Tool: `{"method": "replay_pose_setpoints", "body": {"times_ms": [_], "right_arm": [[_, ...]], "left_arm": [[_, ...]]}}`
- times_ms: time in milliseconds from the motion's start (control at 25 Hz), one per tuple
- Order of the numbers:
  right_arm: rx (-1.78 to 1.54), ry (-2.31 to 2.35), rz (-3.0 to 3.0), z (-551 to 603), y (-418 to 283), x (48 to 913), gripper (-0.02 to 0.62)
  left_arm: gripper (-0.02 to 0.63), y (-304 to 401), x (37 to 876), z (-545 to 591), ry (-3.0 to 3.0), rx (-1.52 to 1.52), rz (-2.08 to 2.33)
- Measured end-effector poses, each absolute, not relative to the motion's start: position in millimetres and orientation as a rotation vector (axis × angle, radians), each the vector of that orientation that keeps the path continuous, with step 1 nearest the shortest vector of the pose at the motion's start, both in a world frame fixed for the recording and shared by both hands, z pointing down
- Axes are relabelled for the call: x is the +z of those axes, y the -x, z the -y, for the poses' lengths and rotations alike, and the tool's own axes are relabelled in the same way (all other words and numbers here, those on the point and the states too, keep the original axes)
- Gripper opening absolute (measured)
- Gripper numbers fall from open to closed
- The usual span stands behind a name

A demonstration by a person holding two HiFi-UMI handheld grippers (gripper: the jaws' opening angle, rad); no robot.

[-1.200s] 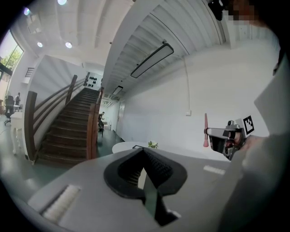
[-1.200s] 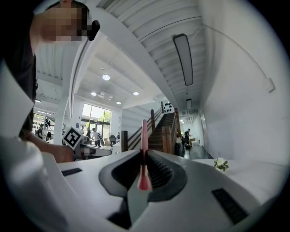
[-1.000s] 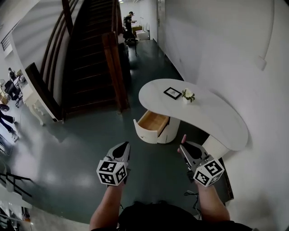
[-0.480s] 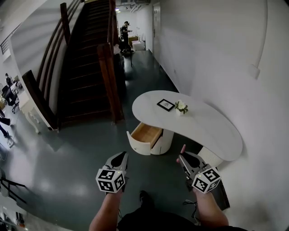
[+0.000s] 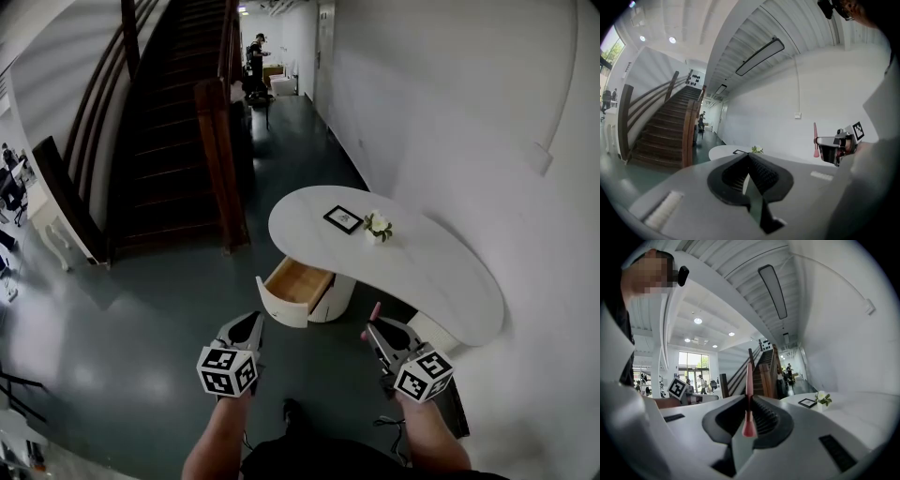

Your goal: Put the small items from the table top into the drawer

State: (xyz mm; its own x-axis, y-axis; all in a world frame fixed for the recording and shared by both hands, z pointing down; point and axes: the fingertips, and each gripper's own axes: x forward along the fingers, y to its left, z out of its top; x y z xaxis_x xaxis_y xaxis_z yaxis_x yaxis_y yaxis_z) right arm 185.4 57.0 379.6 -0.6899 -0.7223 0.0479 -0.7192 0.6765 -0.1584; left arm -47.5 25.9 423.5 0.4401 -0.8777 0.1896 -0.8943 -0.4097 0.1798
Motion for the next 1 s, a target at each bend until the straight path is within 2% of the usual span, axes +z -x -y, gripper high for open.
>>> {"method": "replay_pose_setpoints", "body": {"times_ms": [480,1000], "right_arm": [[-0.330,1.170,-2.894,46.6,-133.5,379.4,0.054],[-0.351,1.141,-2.966,112.5,-81.1,391.4,0.054]], "left_arm": [[0.011,87.8,431.4,65.4,-2.395,0.035,1.531],[0.011,125.1,446.1,114.0,-2.391,0.053,1.540]]}}
